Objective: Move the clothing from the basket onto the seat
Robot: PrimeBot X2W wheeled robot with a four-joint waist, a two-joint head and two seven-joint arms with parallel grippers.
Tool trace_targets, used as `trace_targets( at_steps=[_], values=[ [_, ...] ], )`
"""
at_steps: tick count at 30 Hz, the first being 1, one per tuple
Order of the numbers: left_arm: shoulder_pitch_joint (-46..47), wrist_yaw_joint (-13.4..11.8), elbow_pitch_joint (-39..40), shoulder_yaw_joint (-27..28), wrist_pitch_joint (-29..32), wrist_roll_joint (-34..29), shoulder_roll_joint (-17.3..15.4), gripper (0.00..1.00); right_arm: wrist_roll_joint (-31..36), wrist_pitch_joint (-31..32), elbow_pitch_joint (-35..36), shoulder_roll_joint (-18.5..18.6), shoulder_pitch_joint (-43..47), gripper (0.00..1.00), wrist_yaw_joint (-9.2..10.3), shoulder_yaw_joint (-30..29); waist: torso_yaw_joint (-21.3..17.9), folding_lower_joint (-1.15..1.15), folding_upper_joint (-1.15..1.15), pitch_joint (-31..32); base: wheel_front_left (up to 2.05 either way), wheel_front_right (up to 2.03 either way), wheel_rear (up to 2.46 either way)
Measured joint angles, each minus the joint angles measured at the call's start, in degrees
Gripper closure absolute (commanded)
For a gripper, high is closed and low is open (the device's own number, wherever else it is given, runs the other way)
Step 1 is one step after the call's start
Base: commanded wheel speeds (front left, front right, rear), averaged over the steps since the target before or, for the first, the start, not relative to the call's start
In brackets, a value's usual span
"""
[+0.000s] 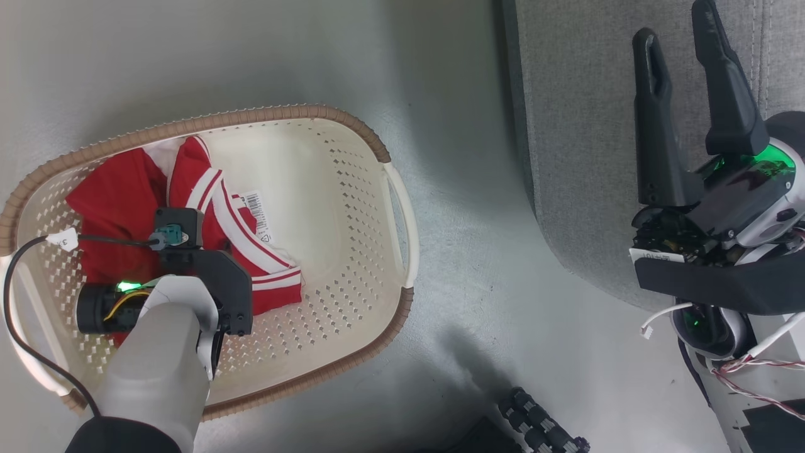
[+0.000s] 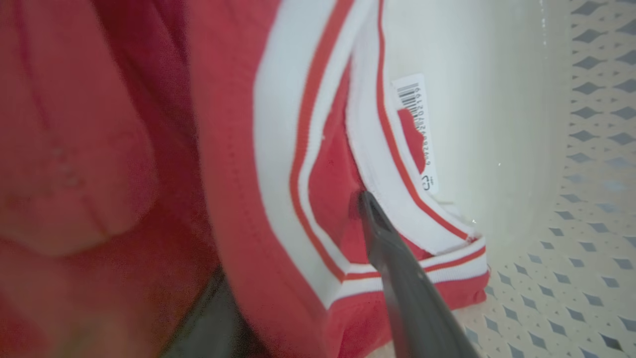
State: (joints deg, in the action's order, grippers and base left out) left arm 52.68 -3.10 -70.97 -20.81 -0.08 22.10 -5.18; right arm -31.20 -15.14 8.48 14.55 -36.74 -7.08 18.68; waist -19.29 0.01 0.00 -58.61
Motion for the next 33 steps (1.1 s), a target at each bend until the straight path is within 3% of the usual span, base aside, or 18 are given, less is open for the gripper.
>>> trace_targets(
  at_steps=[2,13,33],
  values=[
    [0.01,0.0,-0.16,-0.03,0.0,0.01,0.01,1.0,0.07,0.0,0.42,0.02,0.03,0.0,0.0,-0.32,-0.09,0.0,0.0,0.09,0.0,0.0,0.0],
    [0.03,0.67,-0.58,-0.47,-0.98,0.01,0.4,1.0,0.66,0.0,0.34,0.12,1.14,0.0,0.0,-0.99,0.2,-0.01,0.0,1.64,0.0,0.0,0.0],
    [-2.77,8.1,0.76,-4.19,-9.25,-0.41,2.18,1.0,0.62,0.01,-6.84,0.94,1.42,0.0,0.0,-1.16,2.04,-0.01,0.0,11.16,0.0,0.0,0.0]
  ],
)
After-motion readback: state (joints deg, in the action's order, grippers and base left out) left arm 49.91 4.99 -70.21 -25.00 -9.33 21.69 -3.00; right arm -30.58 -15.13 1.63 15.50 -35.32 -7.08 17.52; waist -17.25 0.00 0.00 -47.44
